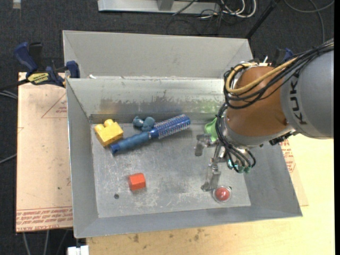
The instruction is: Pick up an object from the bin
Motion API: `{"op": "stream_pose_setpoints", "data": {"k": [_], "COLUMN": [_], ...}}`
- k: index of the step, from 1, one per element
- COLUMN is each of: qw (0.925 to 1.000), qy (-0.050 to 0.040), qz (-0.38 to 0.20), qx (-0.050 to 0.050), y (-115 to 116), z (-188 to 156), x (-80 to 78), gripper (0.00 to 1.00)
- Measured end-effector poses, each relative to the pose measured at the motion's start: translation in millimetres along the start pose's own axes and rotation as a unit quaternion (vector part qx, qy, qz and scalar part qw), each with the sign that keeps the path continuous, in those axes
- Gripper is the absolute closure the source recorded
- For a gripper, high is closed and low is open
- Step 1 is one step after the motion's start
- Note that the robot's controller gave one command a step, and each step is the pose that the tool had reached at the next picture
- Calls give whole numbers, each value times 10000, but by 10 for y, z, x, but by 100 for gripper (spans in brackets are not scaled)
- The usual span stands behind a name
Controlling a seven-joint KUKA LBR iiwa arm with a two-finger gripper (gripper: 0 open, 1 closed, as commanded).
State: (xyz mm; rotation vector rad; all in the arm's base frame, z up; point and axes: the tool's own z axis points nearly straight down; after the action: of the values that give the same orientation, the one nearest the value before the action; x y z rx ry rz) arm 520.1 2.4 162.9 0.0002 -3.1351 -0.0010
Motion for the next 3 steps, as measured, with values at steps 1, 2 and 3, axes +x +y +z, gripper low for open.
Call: {"op": "stream_pose_setpoints", "data": {"k": [1,2,3], "qw": [9985,9989,9987], "qy": [-58,-75,-19], "qz": [538,471,502], "qx": [-13,-9,-2], "y": [347,424,420], "z": [304,157,961], "x": [-743,-1217,-1237], "gripper": [0,0,0]}}
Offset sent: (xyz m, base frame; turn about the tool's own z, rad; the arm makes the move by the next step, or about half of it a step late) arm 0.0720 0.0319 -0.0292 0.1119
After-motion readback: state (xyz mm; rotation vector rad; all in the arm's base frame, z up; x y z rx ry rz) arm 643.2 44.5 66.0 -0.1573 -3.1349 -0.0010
